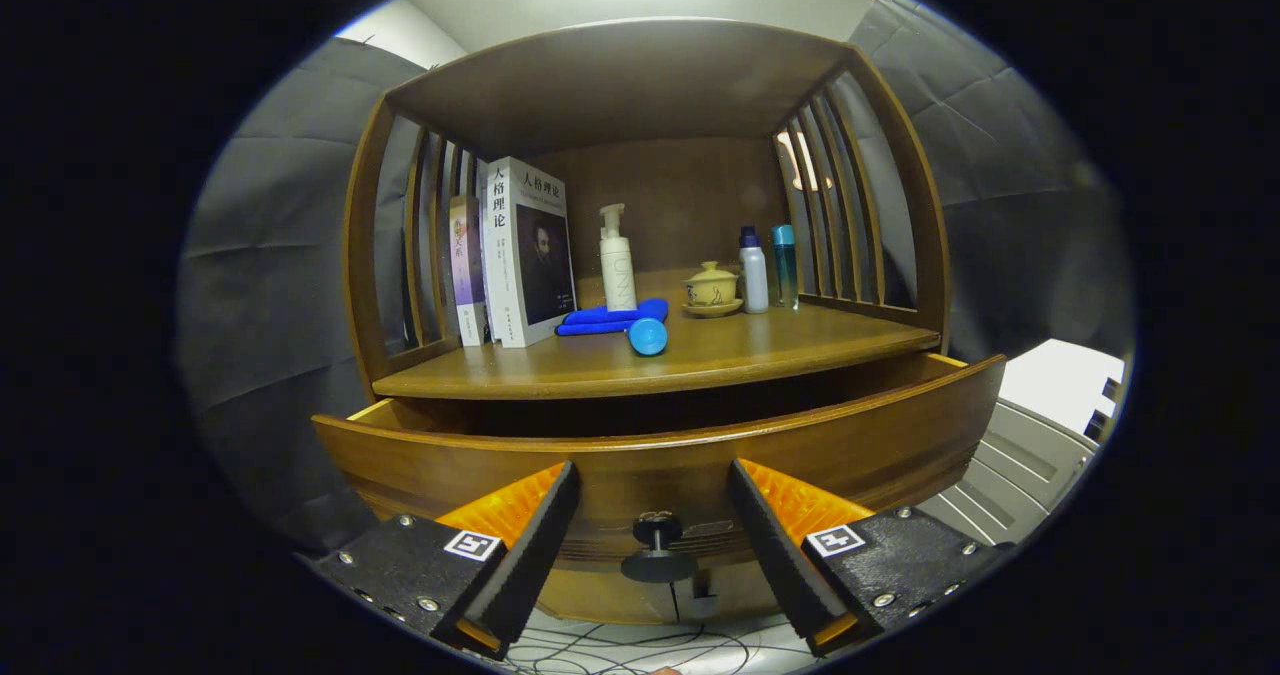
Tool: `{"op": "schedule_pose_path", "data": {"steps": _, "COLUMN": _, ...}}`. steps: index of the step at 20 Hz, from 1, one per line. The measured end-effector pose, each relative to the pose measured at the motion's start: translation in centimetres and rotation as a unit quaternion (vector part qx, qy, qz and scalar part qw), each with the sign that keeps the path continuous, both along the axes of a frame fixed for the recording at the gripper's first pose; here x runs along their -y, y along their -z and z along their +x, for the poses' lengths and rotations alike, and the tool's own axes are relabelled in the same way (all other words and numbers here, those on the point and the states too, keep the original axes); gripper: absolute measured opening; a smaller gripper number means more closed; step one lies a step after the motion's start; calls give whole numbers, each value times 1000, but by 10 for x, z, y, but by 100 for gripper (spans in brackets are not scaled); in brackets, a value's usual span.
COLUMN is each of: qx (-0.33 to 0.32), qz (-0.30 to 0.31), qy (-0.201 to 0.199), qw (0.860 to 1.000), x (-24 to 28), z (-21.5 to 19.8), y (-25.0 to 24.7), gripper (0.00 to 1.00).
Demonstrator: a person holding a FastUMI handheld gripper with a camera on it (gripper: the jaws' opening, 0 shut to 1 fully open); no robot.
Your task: Pull open the drawer, take out the items inside it, and place them on the countertop above the cabinet.
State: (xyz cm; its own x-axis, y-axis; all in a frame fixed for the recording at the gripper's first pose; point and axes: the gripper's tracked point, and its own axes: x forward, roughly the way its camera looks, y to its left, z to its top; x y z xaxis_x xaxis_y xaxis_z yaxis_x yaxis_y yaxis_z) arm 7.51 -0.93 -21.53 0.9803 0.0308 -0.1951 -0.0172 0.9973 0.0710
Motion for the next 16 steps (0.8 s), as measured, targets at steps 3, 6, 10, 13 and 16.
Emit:
{"op": "schedule_pose_path", "data": {"steps": 3, "qx": 2, "qz": 1, "qy": 1, "qw": 1000, "x": -1, "z": 9, "y": 0, "gripper": 95}}
{"op": "schedule_pose_path", "data": {"steps": 6, "qx": 4, "qz": 0, "qy": 1, "qw": 1000, "x": -1, "z": 19, "y": 1, "gripper": 95}}
{"op": "schedule_pose_path", "data": {"steps": 10, "qx": 8, "qz": -2, "qy": 1, "qw": 1000, "x": -4, "z": 39, "y": 4, "gripper": 95}}
{"op": "schedule_pose_path", "data": {"steps": 13, "qx": 5, "qz": -28, "qy": -2, "qw": 1000, "x": -4, "z": 51, "y": 8, "gripper": 95}}
{"op": "schedule_pose_path", "data": {"steps": 16, "qx": 3, "qz": -38, "qy": -3, "qw": 999, "x": -4, "z": 63, "y": 9, "gripper": 95}}
